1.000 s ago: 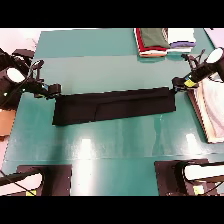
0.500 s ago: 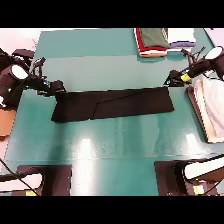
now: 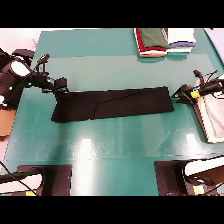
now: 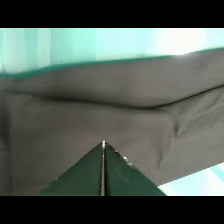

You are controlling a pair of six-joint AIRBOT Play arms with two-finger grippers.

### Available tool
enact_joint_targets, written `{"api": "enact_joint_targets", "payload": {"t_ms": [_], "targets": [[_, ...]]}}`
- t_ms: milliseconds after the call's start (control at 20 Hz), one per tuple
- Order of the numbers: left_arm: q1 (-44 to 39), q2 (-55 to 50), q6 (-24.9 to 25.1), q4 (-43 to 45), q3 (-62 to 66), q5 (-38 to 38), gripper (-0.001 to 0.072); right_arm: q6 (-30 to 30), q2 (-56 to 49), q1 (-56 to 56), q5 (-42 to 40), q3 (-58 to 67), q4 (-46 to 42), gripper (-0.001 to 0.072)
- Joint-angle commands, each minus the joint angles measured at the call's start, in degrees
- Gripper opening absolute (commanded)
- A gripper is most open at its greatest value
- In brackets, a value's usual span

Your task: Fold the shirts.

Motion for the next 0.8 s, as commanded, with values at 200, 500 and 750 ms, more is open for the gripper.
{"api": "enact_joint_targets", "payload": {"t_ms": [200,500,750], "targets": [[-12.48,-2.23,-1.49,-1.38,0.04,6.82,0.0025,-4.57,-0.98,7.32,-7.17,-1.07,3.13,0.0024],[-20.92,-12.5,-1.55,-2.08,7.65,13.09,0.0024,-1.42,6.67,11.45,1.6,13.51,3.26,0.0019],[-25.2,-24.57,-1.53,-2.08,18.4,9.57,0.0025,4.5,11.63,21.05,2.43,25.0,3.26,0.0018]]}}
